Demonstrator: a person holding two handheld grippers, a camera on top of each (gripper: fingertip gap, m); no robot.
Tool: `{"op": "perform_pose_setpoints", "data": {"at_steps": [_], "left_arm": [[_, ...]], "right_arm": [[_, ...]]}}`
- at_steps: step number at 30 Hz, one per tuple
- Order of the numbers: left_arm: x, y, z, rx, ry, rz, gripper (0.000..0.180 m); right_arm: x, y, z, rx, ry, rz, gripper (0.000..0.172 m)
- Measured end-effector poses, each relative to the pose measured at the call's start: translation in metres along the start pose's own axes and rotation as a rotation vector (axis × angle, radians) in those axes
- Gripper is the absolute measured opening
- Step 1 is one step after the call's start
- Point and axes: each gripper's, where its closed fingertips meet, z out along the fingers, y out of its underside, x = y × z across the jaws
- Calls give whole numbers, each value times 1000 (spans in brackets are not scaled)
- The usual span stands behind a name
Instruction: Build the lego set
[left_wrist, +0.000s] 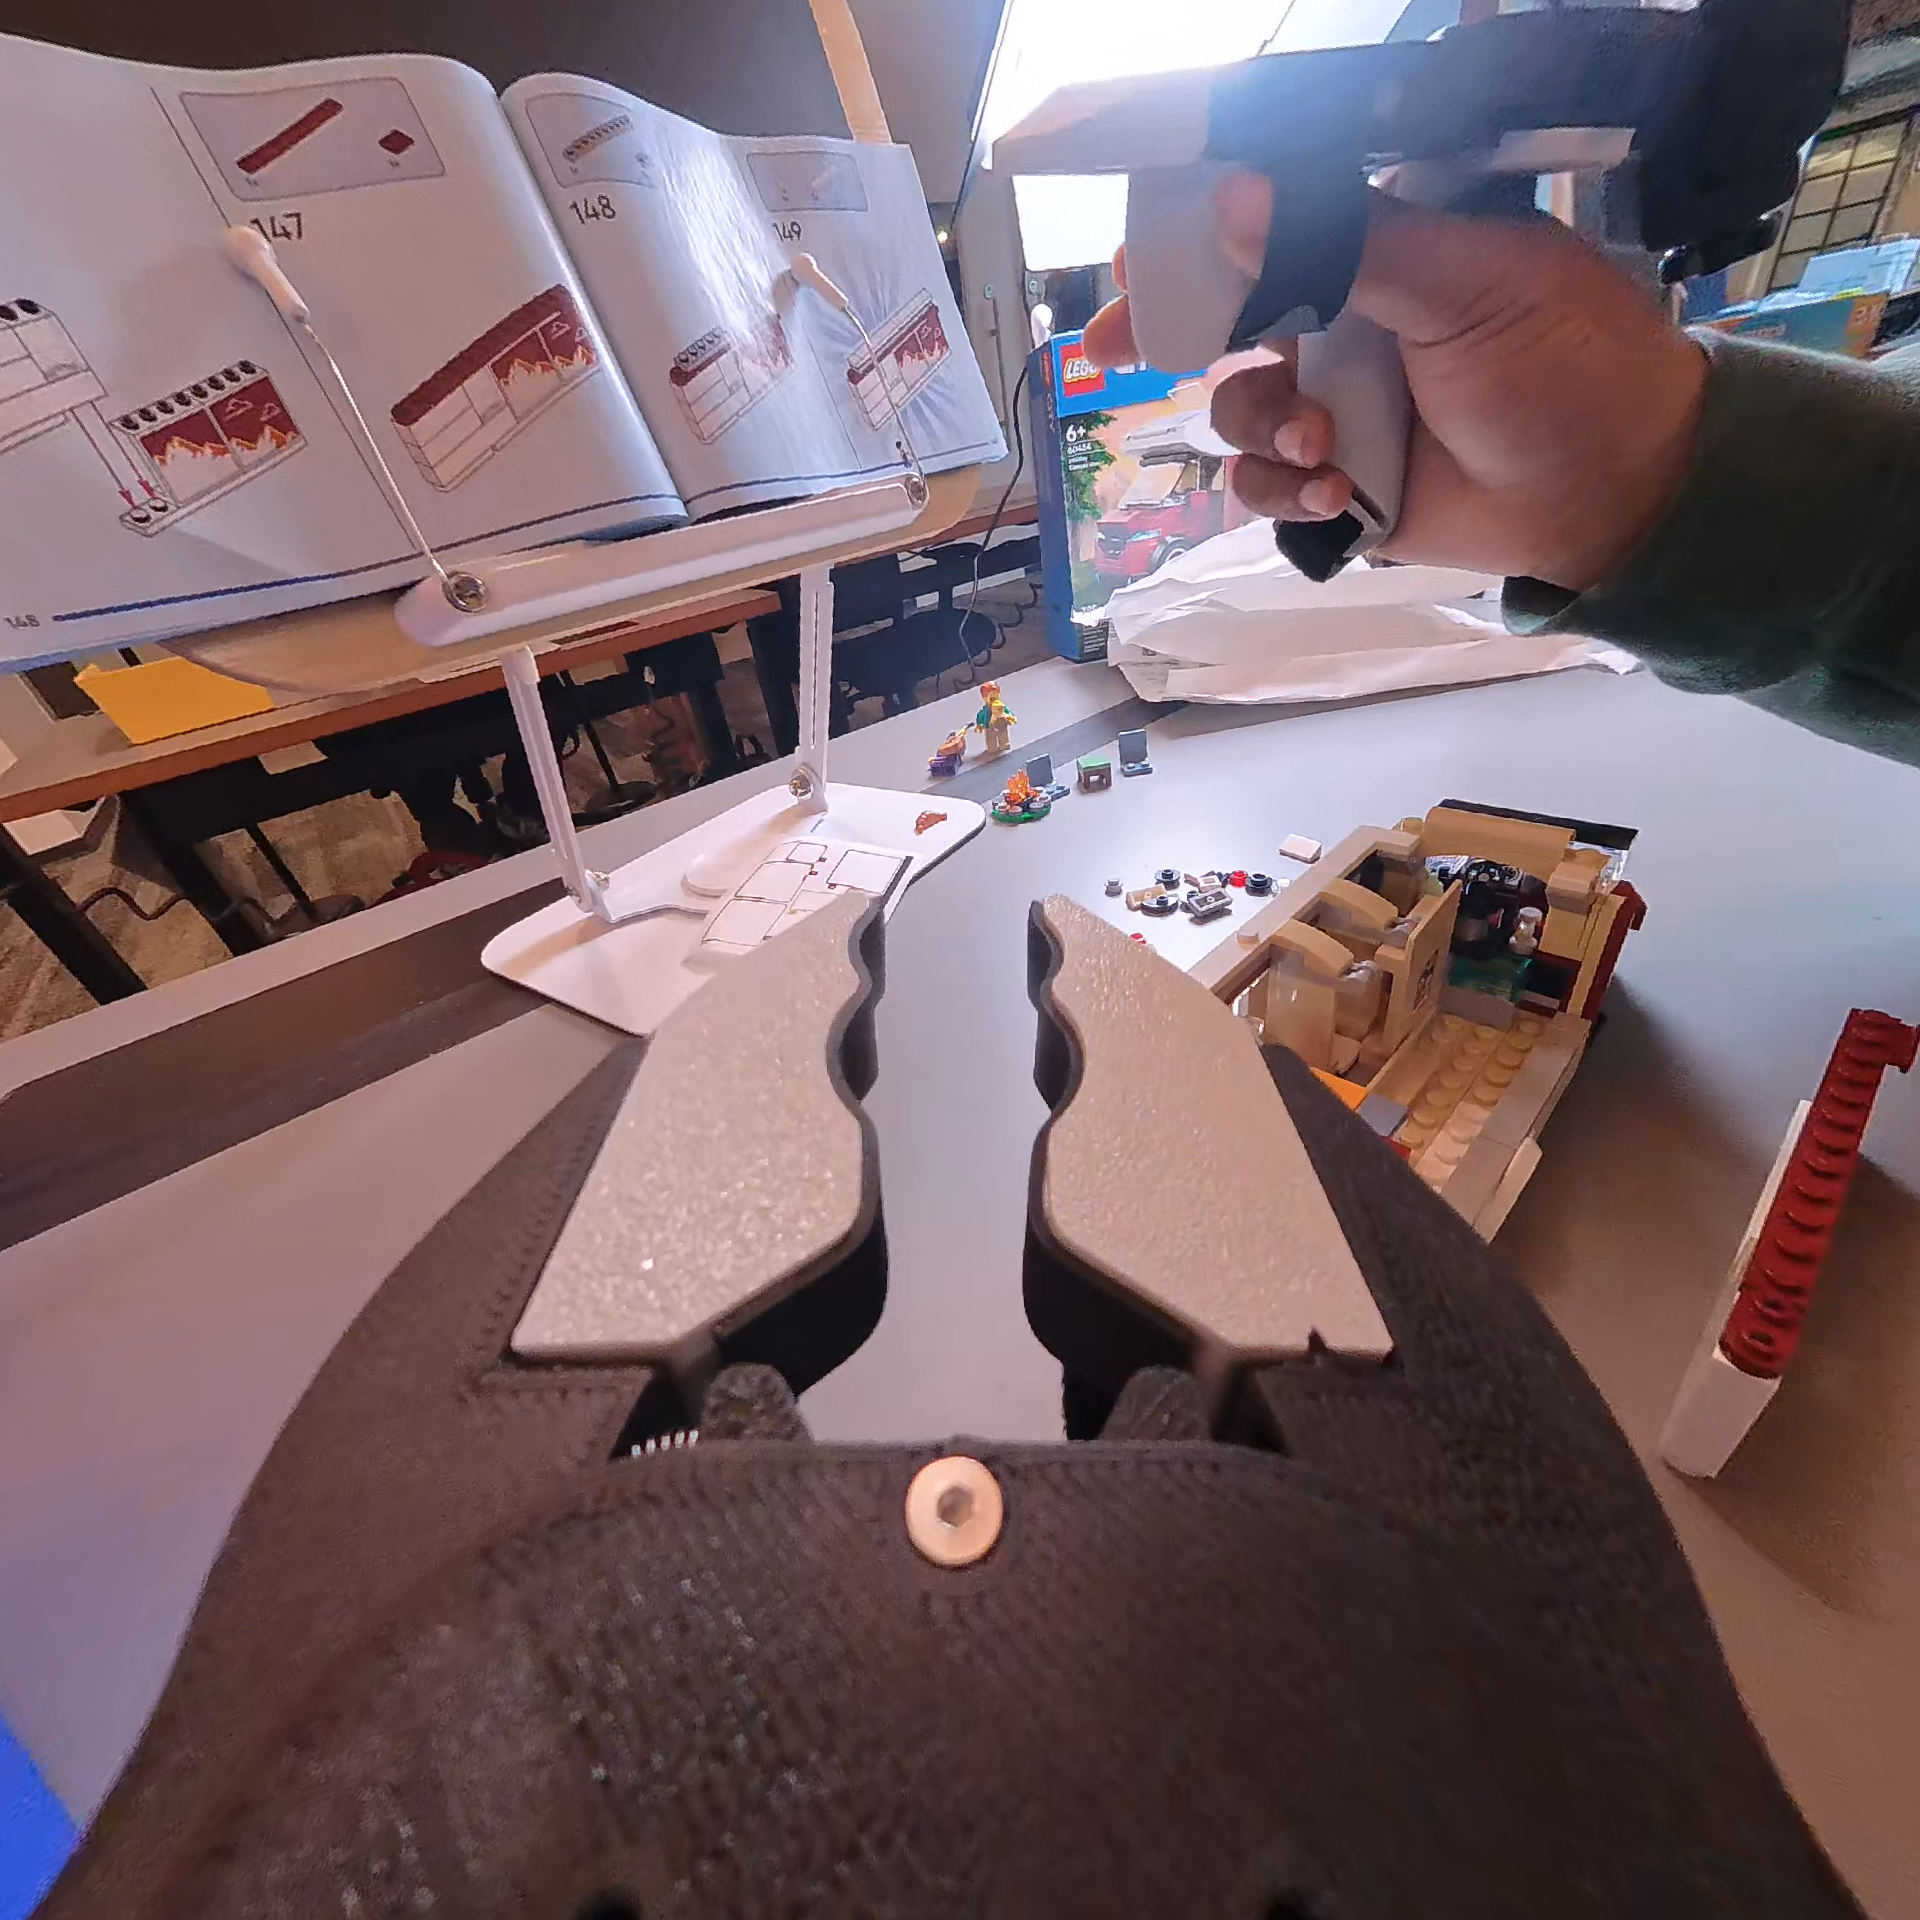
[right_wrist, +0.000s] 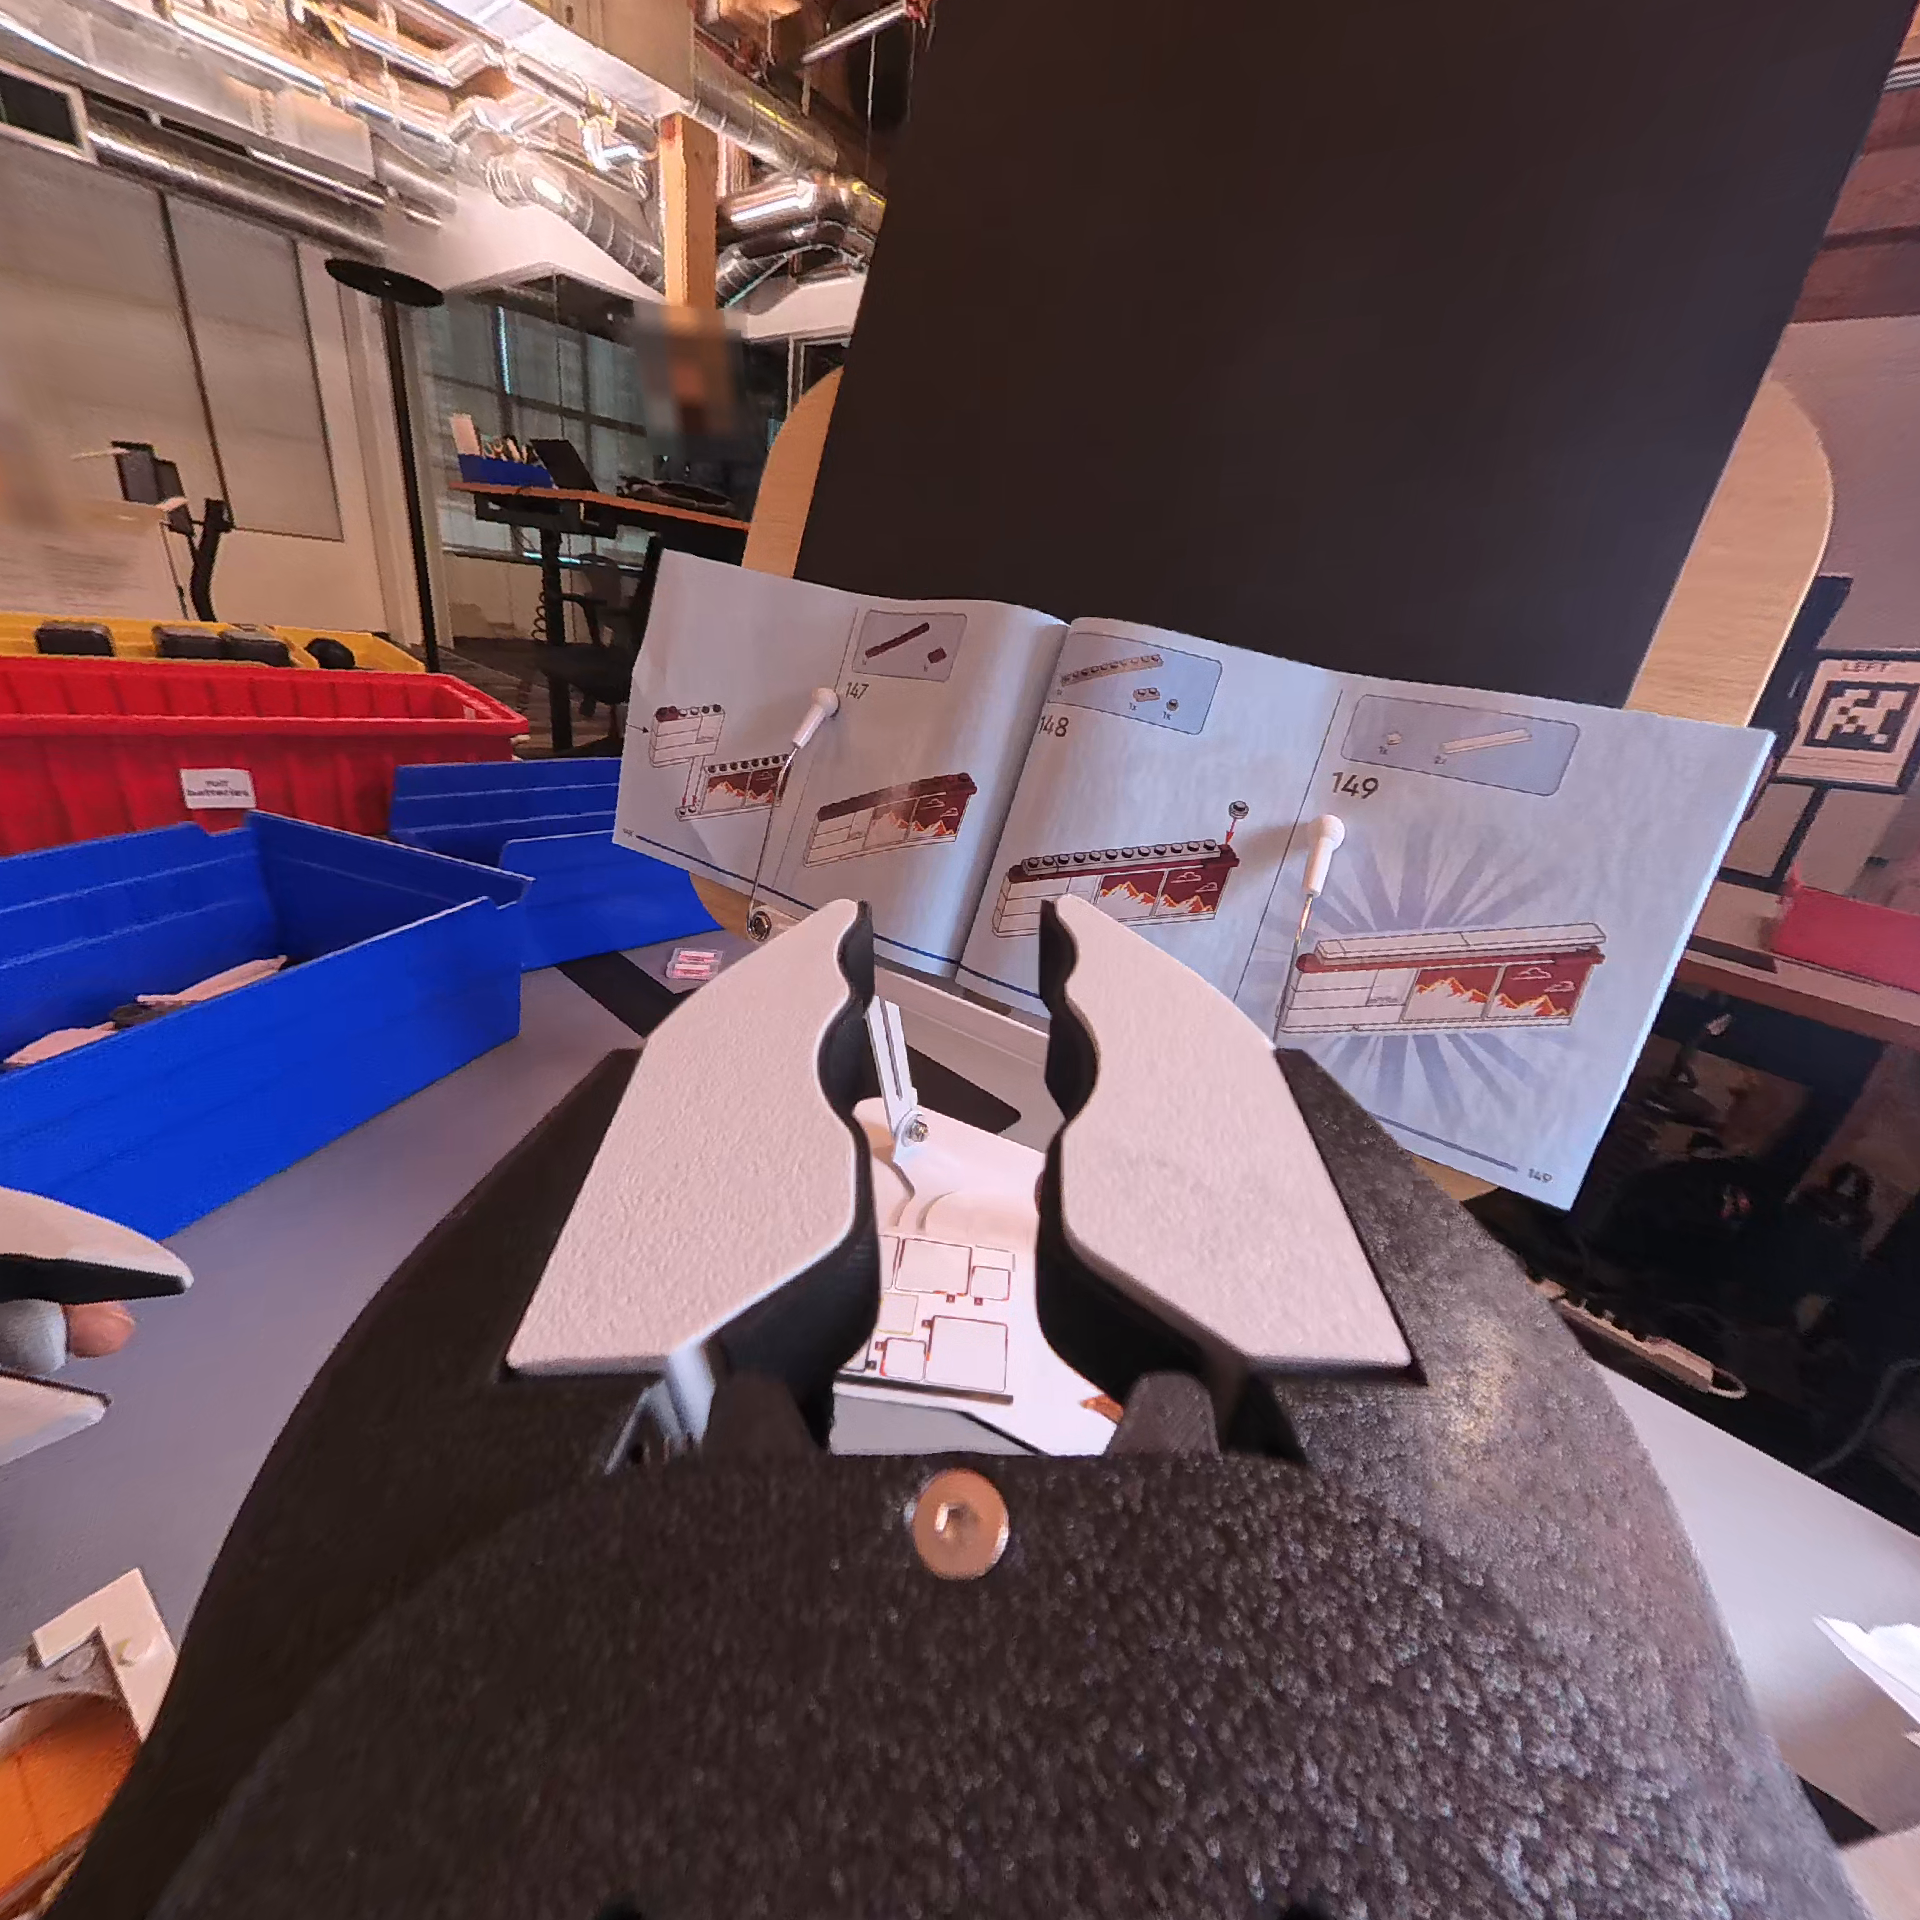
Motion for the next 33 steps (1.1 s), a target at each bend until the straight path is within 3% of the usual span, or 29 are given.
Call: {"op": "perform_pose_setpoints", "data": {"at_steps": [10,18,27,33], "left_arm": [[-5,0,-1,5,-18,-20,25],[-6,2,0,-1,-14,-41,24],[-8,9,3,-26,-9,-61,23],[-14,11,1,-31,-28,-58,23]], "right_arm": [[4,-7,4,5,41,-19,30],[12,-7,35,-7,78,-45,29],[36,-10,82,-18,118,-83,7],[43,-6,99,-36,116,-103,3]]}}
